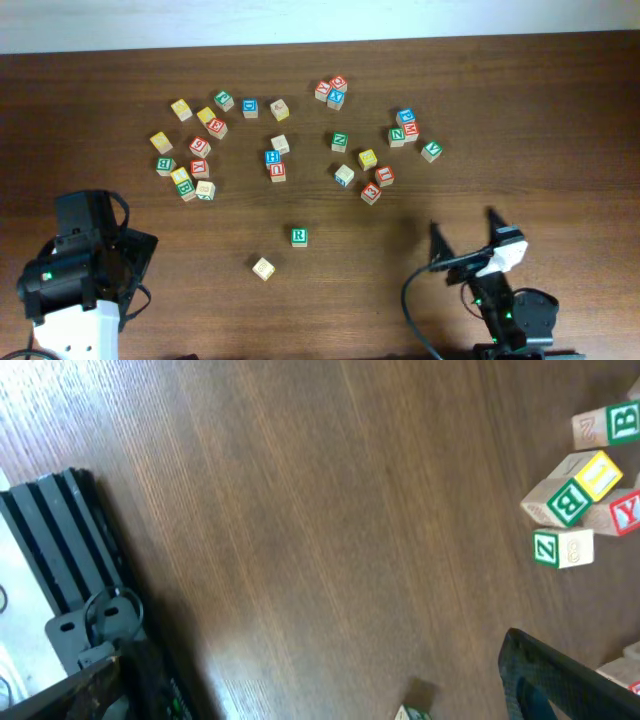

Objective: Spell out RSS

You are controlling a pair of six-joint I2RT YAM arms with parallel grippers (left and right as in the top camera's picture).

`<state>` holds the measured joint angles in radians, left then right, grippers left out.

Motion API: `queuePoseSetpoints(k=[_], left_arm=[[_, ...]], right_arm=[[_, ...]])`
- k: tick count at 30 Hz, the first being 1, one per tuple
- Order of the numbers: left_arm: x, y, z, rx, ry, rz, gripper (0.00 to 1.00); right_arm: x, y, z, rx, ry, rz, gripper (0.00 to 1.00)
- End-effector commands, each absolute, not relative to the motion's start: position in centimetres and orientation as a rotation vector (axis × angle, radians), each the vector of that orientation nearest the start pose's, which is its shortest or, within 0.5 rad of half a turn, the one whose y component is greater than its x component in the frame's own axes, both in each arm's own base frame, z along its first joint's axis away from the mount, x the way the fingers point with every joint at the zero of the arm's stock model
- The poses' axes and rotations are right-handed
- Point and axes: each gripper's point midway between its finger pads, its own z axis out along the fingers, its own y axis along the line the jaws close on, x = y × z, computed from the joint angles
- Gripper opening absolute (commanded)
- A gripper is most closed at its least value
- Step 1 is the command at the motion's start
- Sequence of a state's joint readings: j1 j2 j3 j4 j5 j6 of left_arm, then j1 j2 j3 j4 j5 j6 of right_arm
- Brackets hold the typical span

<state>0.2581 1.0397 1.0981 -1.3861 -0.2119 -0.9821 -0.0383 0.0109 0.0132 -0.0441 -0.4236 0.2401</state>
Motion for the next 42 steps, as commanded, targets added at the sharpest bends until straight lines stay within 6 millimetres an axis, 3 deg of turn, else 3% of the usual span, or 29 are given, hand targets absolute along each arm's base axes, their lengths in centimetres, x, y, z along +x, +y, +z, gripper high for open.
queuePoseSetpoints(k=[1,4,9,12,18,22,26,30,35,37,42], left_arm=[[17.2,8.1,18.3,-1.667,2.295,0.141,0.99],[17.0,8.1,18.3,-1.67,2.301,0.145,0.99],[16.7,8.0,18.2,-1.675,2.309,0.151,0.99],[16.7,8.0,18.2,-1.675,2.309,0.152,0.99],[16.8,8.0,18.2,-1.675,2.309,0.151,0.99],[16.8,8.0,18.2,-1.675,2.309,0.151,0.99],[16.8,8.0,18.2,-1.675,2.309,0.151,0.99],[16.7,8.0,18.2,-1.675,2.309,0.151,0.99],[16.8,8.0,18.2,-1.675,2.309,0.152,0.99],[16.7,8.0,18.2,-1.675,2.309,0.151,0.99],[16.8,8.1,18.2,-1.675,2.309,0.152,0.99]], right_arm=[[17.8,13.5,17.0,-0.262,1.703,1.184,0.98],[17.7,13.6,18.1,-0.214,1.682,1.248,0.98],[14.1,14.2,27.0,-0.431,1.314,1.27,0.98],[12.6,14.0,30.6,-0.468,1.215,1.24,0.98],[11.6,14.5,36.4,-0.585,1.234,1.099,0.98],[14.0,14.8,37.8,-0.61,1.413,1.091,0.98],[16.2,15.5,37.5,-0.639,1.576,1.201,0.98],[18.7,16.6,35.7,-0.677,1.682,1.285,0.98],[20.9,20.2,31.3,-0.676,1.86,1.221,0.98],[21.1,22.5,27.9,-0.712,1.99,1.1,0.98],[20.9,25.5,20.9,-0.8,2.297,0.789,0.98]])
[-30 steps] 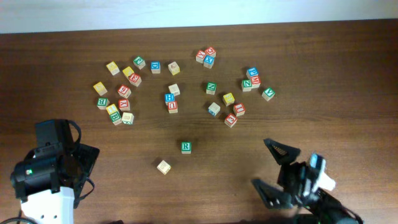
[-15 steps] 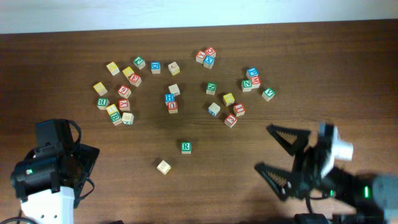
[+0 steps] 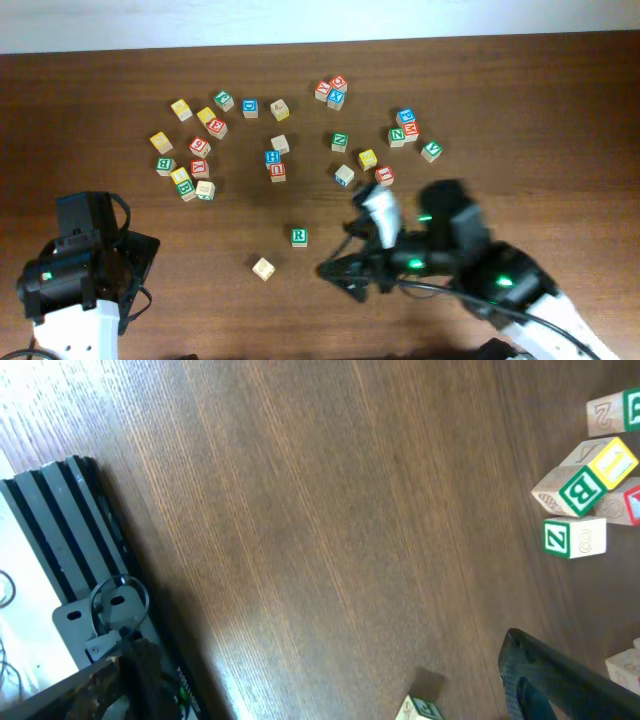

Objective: Spell out RSS
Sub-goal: 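Move the right gripper to the loose block and grasp it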

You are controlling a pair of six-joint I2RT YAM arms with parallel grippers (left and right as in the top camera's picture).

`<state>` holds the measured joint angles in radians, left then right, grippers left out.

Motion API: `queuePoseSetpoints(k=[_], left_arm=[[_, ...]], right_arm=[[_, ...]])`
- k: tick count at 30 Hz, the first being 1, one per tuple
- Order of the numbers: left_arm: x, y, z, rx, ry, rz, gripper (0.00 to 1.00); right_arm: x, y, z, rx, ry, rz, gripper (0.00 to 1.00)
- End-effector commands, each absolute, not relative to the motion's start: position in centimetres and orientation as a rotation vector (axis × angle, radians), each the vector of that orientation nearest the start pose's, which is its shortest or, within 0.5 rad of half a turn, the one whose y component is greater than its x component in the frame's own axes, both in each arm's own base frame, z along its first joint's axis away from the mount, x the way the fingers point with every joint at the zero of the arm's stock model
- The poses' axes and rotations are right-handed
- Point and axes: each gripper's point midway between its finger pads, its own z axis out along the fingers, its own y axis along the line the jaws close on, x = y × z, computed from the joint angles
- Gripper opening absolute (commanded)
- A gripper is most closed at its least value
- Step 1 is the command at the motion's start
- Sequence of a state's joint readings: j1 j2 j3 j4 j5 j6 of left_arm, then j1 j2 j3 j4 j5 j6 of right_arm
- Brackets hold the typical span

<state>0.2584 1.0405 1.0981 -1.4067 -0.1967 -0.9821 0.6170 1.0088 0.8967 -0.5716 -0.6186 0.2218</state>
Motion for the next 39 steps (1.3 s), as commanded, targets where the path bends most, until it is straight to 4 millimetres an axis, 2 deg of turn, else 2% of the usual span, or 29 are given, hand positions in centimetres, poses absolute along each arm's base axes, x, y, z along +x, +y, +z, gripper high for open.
queuePoseSetpoints(k=[1,4,5,6,8,10,11,13,15,17,19,21,24,27,29,34,39], left_arm=[[16.8,8.0,18.2,-1.675,2.309,0.151,0.99],[16.8,8.0,18.2,-1.675,2.309,0.151,0.99],[16.8,8.0,18.2,-1.675,2.309,0.151,0.99],[16.8,8.0,18.2,-1.675,2.309,0.152,0.99],[16.8,8.0,18.2,-1.675,2.309,0.151,0.99],[16.8,8.0,18.2,-1.675,2.309,0.151,0.99],[16.7,8.0,18.2,-1.675,2.309,0.152,0.99],[16.8,8.0,18.2,-1.675,2.309,0.151,0.99],[16.7,8.0,18.2,-1.675,2.309,0.152,0.99],[16.7,8.0,18.2,-1.675,2.309,0.151,0.99],[16.7,8.0,18.2,-1.675,2.309,0.151,0.99],[16.8,8.0,18.2,-1.675,2.309,0.151,0.99],[16.7,8.0,18.2,-1.675,2.309,0.152,0.99],[16.8,8.0,18.2,-1.675,2.309,0.151,0.99],[16.8,8.0,18.2,-1.675,2.309,0.151,0.99],[16.8,8.0,18.2,-1.675,2.309,0.152,0.99],[16.8,8.0,18.2,-1.675,2.309,0.151,0.99]], right_arm=[[20.5,26.4,19.6,-0.865,2.34,0.766,0.98],[19.8,29.1,16.4,-0.983,2.438,0.745,0.98],[19.6,30.6,14.6,-1.028,2.467,0.744,0.98],[19.4,31.6,13.6,-1.055,2.476,0.766,0.98],[18.5,33.0,12.6,-1.104,2.482,0.841,0.98],[16.7,35.3,11.8,-1.192,2.469,1.022,0.98],[16.5,36.1,11.2,-1.21,2.463,1.058,0.98],[16.4,36.8,9.8,-1.194,2.501,1.048,0.99],[17.5,36.2,7.0,-1.049,2.631,0.876,0.99],[17.9,35.9,5.4,-0.969,2.695,0.783,0.99],[17.8,36.0,4.7,-0.956,2.708,0.748,1.0],[17.8,36.1,4.3,-0.964,2.695,0.707,0.93],[17.8,36.8,4.2,-0.989,2.641,0.65,0.92],[18.7,36.5,4.0,-0.964,2.588,0.507,0.87],[19.6,36.3,4.0,-0.933,2.555,0.439,0.87],[20.1,37.6,4.3,-0.922,2.511,0.491,0.84],[20.1,38.0,2.5,-0.931,2.527,0.491,0.84]])
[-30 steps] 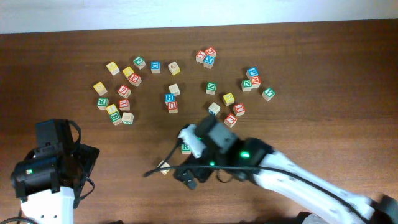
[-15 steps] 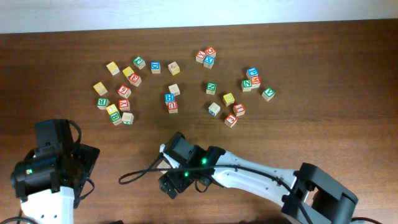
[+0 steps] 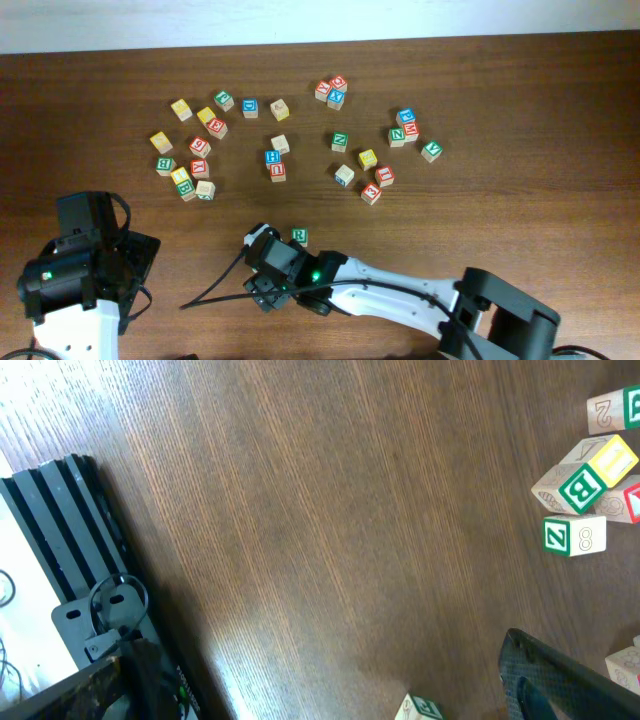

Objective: Spell out RSS

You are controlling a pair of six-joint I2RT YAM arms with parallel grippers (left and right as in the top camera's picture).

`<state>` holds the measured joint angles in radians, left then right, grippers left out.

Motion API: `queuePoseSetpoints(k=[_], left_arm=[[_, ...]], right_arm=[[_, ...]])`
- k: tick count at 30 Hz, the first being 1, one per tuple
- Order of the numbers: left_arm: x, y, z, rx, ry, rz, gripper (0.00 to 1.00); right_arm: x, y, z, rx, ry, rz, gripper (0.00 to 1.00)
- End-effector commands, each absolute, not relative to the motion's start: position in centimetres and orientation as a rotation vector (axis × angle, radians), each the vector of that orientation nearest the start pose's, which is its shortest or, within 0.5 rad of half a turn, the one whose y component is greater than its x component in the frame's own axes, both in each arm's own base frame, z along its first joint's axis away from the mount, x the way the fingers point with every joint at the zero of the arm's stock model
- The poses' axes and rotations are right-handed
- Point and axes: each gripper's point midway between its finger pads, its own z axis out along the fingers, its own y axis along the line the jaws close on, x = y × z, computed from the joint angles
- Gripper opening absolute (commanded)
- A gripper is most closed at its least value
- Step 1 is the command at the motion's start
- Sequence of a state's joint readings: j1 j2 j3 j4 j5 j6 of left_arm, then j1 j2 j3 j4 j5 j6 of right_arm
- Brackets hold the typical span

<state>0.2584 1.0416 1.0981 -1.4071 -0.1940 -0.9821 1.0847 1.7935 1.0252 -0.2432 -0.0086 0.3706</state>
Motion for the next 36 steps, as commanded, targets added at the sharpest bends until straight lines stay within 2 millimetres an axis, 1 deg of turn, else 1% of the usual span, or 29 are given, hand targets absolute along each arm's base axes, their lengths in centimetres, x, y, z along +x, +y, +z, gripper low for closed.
queuePoseSetpoints(k=[1,6,9,12,14,15,17,22,24,27,29,32,36], left_arm=[[16.8,8.0,18.2,-1.675,2.309,0.152,0.99],[16.8,8.0,18.2,-1.675,2.309,0.151,0.99],[16.8,8.0,18.2,-1.675,2.309,0.151,0.99],[16.8,8.0,18.2,-1.675,2.309,0.151,0.99],[16.8,8.0,18.2,-1.675,2.309,0.152,0.99],[16.7,8.0,18.2,-1.675,2.309,0.151,0.99],[16.8,8.0,18.2,-1.675,2.309,0.151,0.99],[16.8,8.0,18.2,-1.675,2.309,0.151,0.99],[16.7,8.0,18.2,-1.675,2.309,0.151,0.99],[16.8,8.0,18.2,-1.675,2.309,0.151,0.99],[16.8,8.0,18.2,-1.675,2.309,0.151,0.99],[16.7,8.0,18.2,-1.675,2.309,0.151,0.99],[16.8,8.0,18.2,-1.675,2.309,0.151,0.99]], right_arm=[[20.1,38.0,2.3,-0.933,2.53,0.488,0.83],[19.7,38.6,2.4,-0.946,2.53,0.535,0.69],[19.8,38.7,1.9,-0.947,2.533,0.534,0.68],[19.5,38.9,0.9,-0.959,2.549,0.543,0.68],[19.5,38.8,0.5,-0.962,2.556,0.537,0.65],[19.5,38.8,0.4,-0.962,2.558,0.535,0.61],[19.5,38.8,0.4,-0.962,2.557,0.533,0.58],[19.6,38.8,0.4,-0.959,2.554,0.532,0.38],[19.7,38.8,0.4,-0.958,2.555,0.532,0.36],[19.6,38.8,0.7,-0.961,2.563,0.525,0.33],[19.6,38.9,1.2,-0.966,2.576,0.514,0.29],[19.5,38.8,2.4,-0.971,2.607,0.498,0.28],[19.6,38.5,4.3,-0.974,2.646,0.478,0.25]])
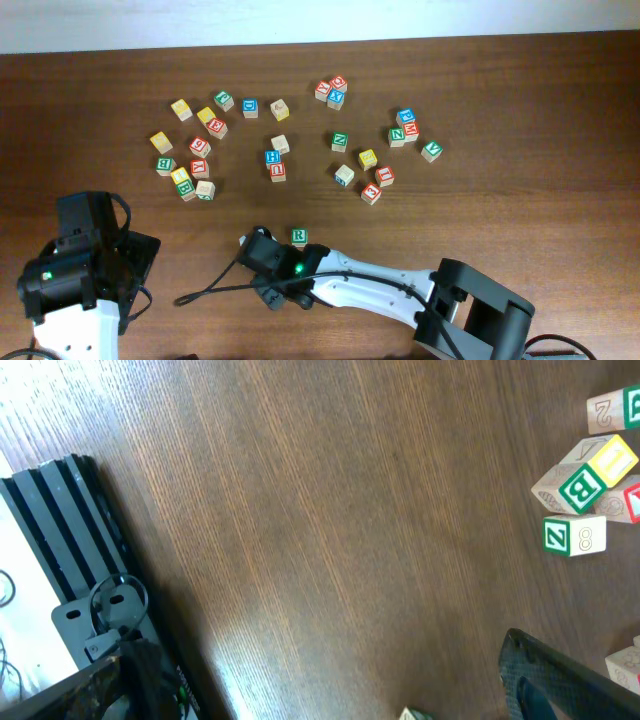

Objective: Spell out RSS

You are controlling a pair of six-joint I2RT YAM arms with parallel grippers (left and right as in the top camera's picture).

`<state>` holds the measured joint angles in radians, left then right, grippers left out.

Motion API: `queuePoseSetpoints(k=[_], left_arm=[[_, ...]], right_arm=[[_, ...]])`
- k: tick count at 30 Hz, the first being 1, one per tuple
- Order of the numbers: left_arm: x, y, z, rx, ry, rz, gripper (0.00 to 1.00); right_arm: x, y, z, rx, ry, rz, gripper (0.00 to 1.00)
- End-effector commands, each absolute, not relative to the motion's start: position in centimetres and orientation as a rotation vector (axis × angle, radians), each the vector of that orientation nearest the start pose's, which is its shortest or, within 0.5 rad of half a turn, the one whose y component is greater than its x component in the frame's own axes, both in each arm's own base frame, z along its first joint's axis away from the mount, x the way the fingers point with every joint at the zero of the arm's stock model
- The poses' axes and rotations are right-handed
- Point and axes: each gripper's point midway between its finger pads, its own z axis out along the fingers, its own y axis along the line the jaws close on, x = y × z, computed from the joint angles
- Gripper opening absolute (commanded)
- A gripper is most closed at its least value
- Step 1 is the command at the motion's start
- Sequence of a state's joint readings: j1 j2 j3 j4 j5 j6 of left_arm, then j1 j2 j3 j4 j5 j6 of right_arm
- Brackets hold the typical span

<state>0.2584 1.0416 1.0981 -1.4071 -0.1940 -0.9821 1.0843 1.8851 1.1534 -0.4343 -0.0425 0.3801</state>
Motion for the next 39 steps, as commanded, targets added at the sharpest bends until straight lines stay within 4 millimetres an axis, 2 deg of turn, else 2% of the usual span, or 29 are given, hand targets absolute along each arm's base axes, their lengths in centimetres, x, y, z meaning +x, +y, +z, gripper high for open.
queuePoseSetpoints(k=[1,3,4,7,11,12,16,19,21,31,34,39], left_arm=[[16.7,8.0,18.2,-1.675,2.309,0.151,0.99],[16.8,8.0,18.2,-1.675,2.309,0.151,0.99],[16.8,8.0,18.2,-1.675,2.309,0.151,0.99],[16.8,8.0,18.2,-1.675,2.309,0.151,0.99],[16.8,8.0,18.2,-1.675,2.309,0.152,0.99],[16.7,8.0,18.2,-1.675,2.309,0.151,0.99],[16.7,8.0,18.2,-1.675,2.309,0.151,0.99],[16.8,8.0,18.2,-1.675,2.309,0.151,0.99],[16.7,8.0,18.2,-1.675,2.309,0.151,0.99],[16.8,8.0,18.2,-1.675,2.309,0.151,0.99],[16.8,8.0,18.2,-1.675,2.309,0.151,0.99],[16.7,8.0,18.2,-1.675,2.309,0.152,0.99]], right_arm=[[19.5,38.4,4.8,-0.976,2.666,0.488,0.24],[19.6,37.5,5.5,-0.939,2.727,0.484,0.23],[19.7,36.9,5.8,-0.929,2.757,0.47,0.19],[20.3,33.9,6.7,-0.865,2.868,0.411,0.15],[21.2,30.7,8.1,-0.825,2.922,0.391,0.16],[21.4,29.6,9.0,-0.804,2.937,0.405,0.17],[21.5,26.2,10.3,-0.703,3.018,0.37,0.19],[21.8,24.3,9.7,-0.627,3.087,0.33,0.19],[21.2,23.7,9.1,-0.629,3.124,0.302,0.19],[15.6,19.6,4.4,-0.622,3.359,0.188,0.19],[13.9,18.6,3.6,-0.616,3.427,0.173,0.19],[12.1,17.1,3.1,-0.61,3.499,0.102,0.19]])
